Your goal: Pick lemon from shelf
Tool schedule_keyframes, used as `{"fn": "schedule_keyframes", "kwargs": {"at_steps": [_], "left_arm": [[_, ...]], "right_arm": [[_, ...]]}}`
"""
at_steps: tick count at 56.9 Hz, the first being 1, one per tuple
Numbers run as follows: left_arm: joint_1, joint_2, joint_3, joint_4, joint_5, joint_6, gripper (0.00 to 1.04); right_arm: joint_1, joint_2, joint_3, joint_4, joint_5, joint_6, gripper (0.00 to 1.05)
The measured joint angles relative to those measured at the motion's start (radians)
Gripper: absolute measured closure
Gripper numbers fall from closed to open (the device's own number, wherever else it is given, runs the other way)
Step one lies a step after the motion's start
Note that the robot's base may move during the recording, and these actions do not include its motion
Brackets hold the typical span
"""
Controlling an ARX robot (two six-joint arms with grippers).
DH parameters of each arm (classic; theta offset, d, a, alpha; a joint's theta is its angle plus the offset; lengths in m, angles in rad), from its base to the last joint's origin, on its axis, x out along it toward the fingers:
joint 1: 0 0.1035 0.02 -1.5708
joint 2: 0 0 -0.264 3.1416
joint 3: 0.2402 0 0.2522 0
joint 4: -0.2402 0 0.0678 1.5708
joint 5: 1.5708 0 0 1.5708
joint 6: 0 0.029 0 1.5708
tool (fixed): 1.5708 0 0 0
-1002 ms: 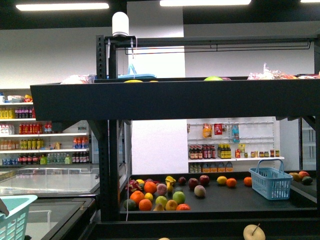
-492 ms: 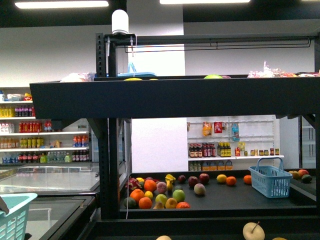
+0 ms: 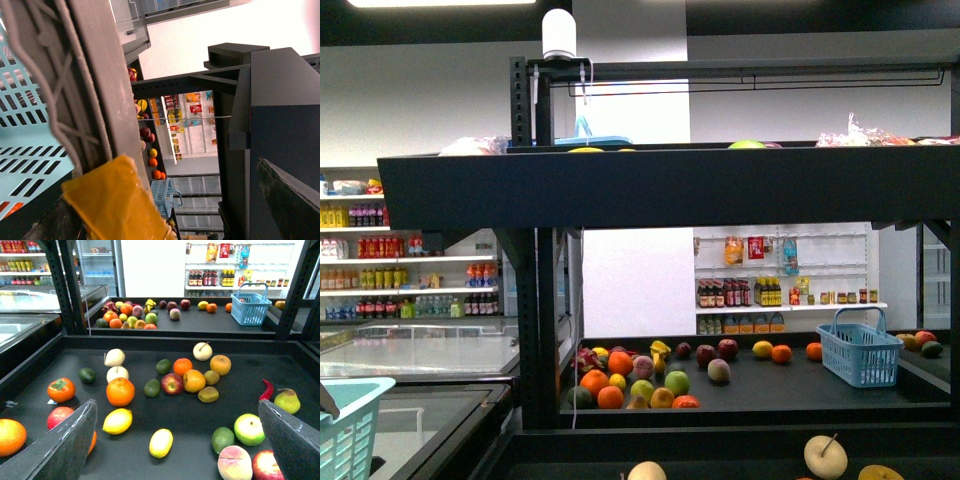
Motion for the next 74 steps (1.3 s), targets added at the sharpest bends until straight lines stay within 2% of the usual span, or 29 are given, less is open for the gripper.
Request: {"fn": "schedule_keyframes", "kwargs": {"at_steps": [4, 26, 33, 38, 56, 62, 74], "left_arm": [[0.000, 0.016, 0.021, -0.005, -0.006, 0.006, 0.09], [-0.002, 0.053, 0.057, -0.040, -0.027, 0.034, 0.80], [-0.013, 0.041, 0.051, -0.048, -0.013, 0.005, 0.90], [-0.036, -0.003, 0.018, -0.055, 0.018, 0.090, 0.93], [-0.150, -0.220, -0.124, -0.072, 0.060, 0.183, 0.96], [-0.219, -0.275, -0.145, -0.075, 0.070, 0.196, 0.96], [-0.422, -0.299, -0.145, -0.121, 0.052, 0.248, 0.96]], "right_arm": [[0.000, 0.000, 0.000, 0.000, 0.000, 0.000, 0.08], [0.000, 0.000, 0.000, 0.000, 0.000, 0.000, 0.08], [0.000, 0.000, 0.000, 0.000, 0.000, 0.000, 0.08], [0.000, 0.000, 0.000, 0.000, 0.000, 0.000, 0.08], [0.000, 0.000, 0.000, 0.000, 0.000, 0.000, 0.08], [0.000, 0.000, 0.000, 0.000, 0.000, 0.000, 0.08], [0.000, 0.000, 0.000, 0.000, 0.000, 0.000, 0.08]]}}
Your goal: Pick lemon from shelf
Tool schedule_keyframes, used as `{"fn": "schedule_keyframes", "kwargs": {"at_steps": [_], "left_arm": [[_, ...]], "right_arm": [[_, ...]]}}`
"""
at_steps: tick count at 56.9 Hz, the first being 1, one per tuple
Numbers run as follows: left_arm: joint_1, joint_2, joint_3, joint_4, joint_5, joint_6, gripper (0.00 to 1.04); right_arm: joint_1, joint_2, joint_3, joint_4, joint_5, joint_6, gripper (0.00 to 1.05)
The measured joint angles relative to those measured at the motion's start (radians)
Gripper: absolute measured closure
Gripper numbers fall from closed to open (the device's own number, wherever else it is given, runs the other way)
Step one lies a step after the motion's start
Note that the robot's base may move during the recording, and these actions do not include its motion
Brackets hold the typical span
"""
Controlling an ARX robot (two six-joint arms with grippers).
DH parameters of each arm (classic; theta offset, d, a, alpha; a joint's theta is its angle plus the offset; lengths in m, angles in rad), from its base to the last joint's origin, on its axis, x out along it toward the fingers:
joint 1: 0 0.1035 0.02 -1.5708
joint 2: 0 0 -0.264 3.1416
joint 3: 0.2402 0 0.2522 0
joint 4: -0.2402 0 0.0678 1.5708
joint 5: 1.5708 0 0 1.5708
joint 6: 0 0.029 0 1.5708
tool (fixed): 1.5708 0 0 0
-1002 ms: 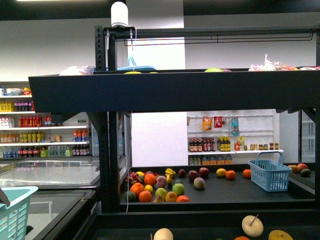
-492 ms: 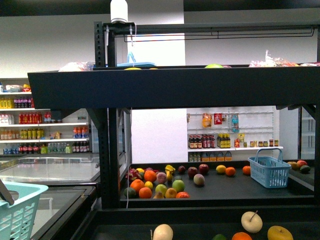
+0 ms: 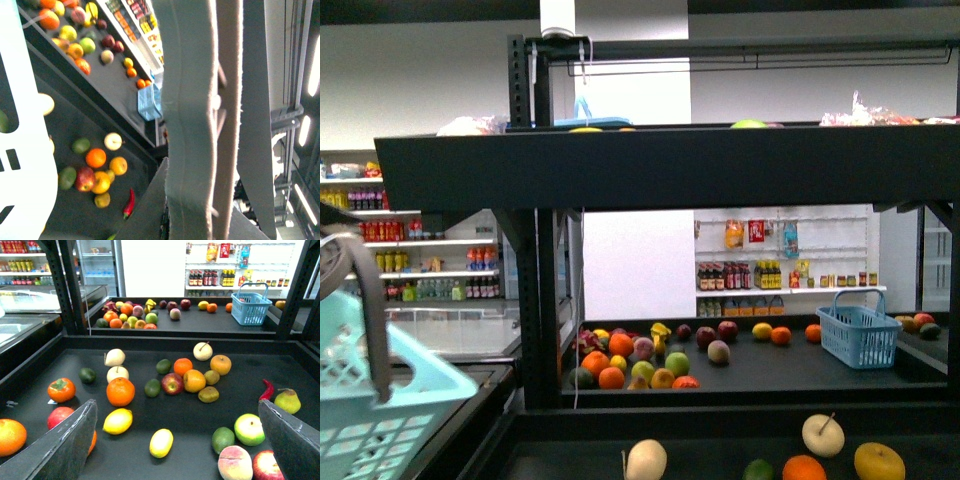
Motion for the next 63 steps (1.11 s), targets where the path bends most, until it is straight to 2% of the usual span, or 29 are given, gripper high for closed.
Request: {"fn": "schedule_keyframes", "kwargs": {"at_steps": [11, 28, 63], "left_arm": [[-0.170, 0.082, 0.032, -0.033, -0.043, 0.032, 0.96], [-0.361, 0.204, 0.126, -0.040, -0.031, 0.066, 0.96], [-0.509, 0.383, 0.296, -0.071, -0.013, 0.106, 0.96]], "right_arm": [[0.000, 0.000, 0.000, 0.000, 0.000, 0.000, 0.08], [0.000, 0.000, 0.000, 0.000, 0.000, 0.000, 0.08], [0.000, 0.000, 0.000, 0.000, 0.000, 0.000, 0.08]]}}
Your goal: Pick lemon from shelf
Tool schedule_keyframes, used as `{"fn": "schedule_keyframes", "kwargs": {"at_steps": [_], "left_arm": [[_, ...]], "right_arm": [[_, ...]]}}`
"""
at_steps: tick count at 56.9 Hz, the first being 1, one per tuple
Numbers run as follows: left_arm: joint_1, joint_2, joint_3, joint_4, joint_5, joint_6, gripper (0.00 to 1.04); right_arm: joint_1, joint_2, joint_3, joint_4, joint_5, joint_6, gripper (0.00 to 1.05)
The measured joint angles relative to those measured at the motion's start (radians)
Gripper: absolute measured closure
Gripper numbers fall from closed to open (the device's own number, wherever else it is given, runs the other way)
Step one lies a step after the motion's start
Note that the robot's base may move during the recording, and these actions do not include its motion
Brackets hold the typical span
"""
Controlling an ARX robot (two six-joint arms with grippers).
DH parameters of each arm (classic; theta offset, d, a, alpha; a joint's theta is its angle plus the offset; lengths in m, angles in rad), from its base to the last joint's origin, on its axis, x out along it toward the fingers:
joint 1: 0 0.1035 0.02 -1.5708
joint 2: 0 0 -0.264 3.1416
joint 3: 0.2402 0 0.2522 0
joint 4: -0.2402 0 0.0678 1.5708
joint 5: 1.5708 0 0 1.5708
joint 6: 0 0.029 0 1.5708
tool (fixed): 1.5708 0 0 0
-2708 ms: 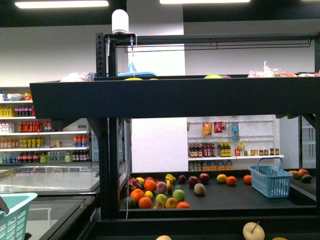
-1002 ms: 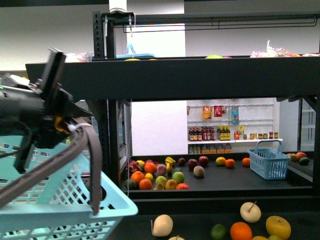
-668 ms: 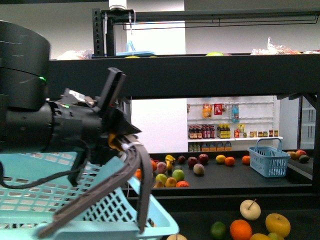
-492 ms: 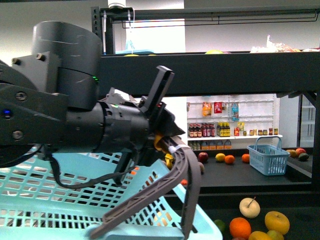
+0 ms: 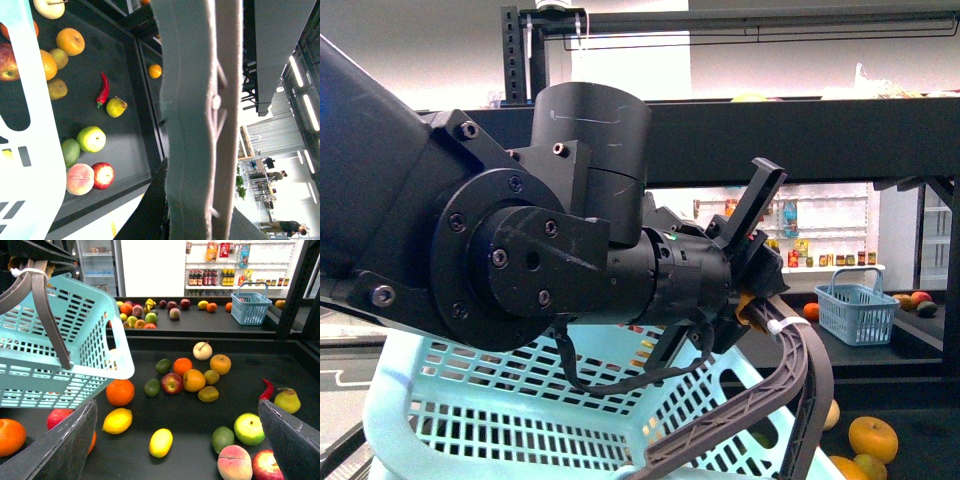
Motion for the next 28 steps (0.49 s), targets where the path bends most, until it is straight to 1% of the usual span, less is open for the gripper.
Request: {"fn": "schedule_keyframes", "kwargs": {"at_steps": [3, 5, 8, 9, 13, 14, 16, 20, 22, 25, 28], "left_arm": [[-0.004, 0.005, 0.003, -0.008, -0.001, 0.002, 0.96], [-0.005, 0.008, 0.003, -0.009, -0.003, 0.002, 0.96], [-0.005, 0.010, 0.004, -0.011, -0.008, 0.002, 0.96], [-0.005, 0.010, 0.004, -0.011, -0.008, 0.002, 0.96], [-0.005, 0.010, 0.004, -0.011, -0.014, 0.006, 0.96], [-0.005, 0.010, 0.004, -0.011, -0.014, 0.006, 0.96], [-0.005, 0.010, 0.004, -0.011, -0.014, 0.008, 0.96], [-0.004, 0.010, 0.004, -0.011, -0.015, 0.009, 0.96], [-0.004, 0.010, 0.004, -0.011, -0.015, 0.009, 0.96], [-0.004, 0.010, 0.005, -0.011, -0.015, 0.009, 0.96], [-0.004, 0.010, 0.004, -0.011, -0.014, 0.009, 0.96]], "right_arm": [[0.002, 0.003, 0.001, -0.003, 0.012, 0.001, 0.08], [0.011, 0.039, 0.019, -0.061, 0.087, 0.021, 0.08], [-0.017, 0.140, 0.054, -0.112, 0.105, 0.060, 0.08], [-0.040, 0.191, 0.065, -0.109, 0.085, 0.073, 0.08], [-0.171, 0.446, 0.117, -0.024, -0.060, 0.091, 0.08], [-0.187, 0.476, 0.126, -0.011, -0.069, 0.091, 0.08], [-0.249, 0.603, 0.165, 0.037, -0.148, 0.089, 0.08], [-0.341, 0.824, 0.266, 0.056, -0.242, 0.076, 0.08], [-0.370, 0.950, 0.327, 0.068, -0.270, 0.056, 0.08], [-0.383, 1.093, 0.397, 0.092, -0.306, 0.027, 0.08], [-0.385, 1.238, 0.471, 0.101, -0.309, -0.006, 0.08]]}}
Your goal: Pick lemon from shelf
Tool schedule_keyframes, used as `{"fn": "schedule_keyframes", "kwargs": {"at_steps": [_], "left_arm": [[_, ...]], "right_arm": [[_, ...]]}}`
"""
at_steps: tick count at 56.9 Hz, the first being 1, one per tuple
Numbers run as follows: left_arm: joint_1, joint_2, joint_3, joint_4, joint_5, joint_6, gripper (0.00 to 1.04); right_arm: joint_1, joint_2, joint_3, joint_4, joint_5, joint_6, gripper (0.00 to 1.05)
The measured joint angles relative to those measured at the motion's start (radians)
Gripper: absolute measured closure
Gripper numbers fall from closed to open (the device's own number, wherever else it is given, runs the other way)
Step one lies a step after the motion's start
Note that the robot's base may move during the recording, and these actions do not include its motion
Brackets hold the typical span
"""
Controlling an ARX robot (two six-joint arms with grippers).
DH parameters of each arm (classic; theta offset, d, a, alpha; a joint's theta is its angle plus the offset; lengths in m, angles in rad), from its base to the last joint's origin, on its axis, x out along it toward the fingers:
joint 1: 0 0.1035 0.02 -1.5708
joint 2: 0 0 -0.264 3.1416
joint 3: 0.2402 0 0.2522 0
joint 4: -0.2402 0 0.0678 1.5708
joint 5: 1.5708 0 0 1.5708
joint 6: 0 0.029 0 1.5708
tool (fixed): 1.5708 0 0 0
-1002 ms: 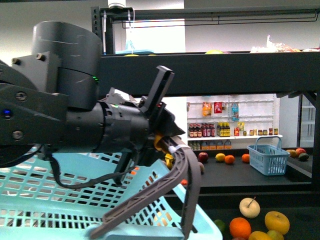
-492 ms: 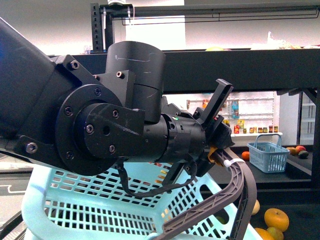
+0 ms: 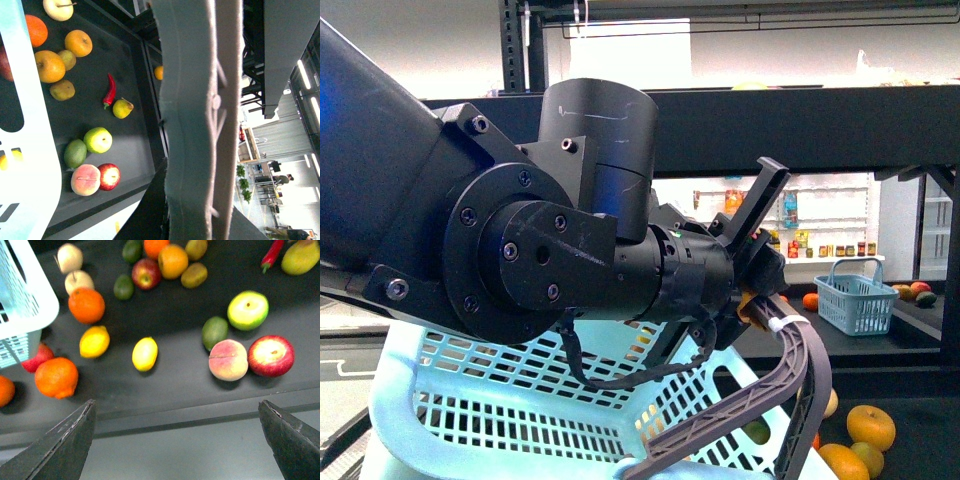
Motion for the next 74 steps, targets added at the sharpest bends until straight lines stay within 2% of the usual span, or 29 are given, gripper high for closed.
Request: {"fn": "schedule_keyframes", "kwargs": {"at_steps": [11, 20, 28, 42, 57, 74], "left_arm": [[-0.001, 0.000, 0.002, 0.000, 0.002, 0.000, 0.96], [-0.001, 0.000, 0.002, 0.000, 0.000, 0.000, 0.96], [-0.001, 0.000, 0.002, 0.000, 0.000, 0.001, 0.96], [-0.001, 0.000, 0.002, 0.000, 0.002, 0.001, 0.96], [-0.001, 0.000, 0.002, 0.000, 0.001, 0.001, 0.96], [-0.001, 0.000, 0.002, 0.000, 0.000, 0.001, 0.96]], "right_arm": [[0.048, 0.438, 0.202, 0.048, 0.019, -0.089, 0.08], [0.148, 0.711, 0.346, 0.101, 0.053, -0.160, 0.08], [0.219, 0.895, 0.470, 0.088, 0.119, -0.180, 0.08], [0.307, 1.170, 0.766, 0.019, 0.342, -0.043, 0.08], [0.397, 1.299, 0.972, -0.063, 0.378, 0.068, 0.08], [0.411, 1.394, 1.141, -0.163, 0.428, 0.195, 0.08]]}}
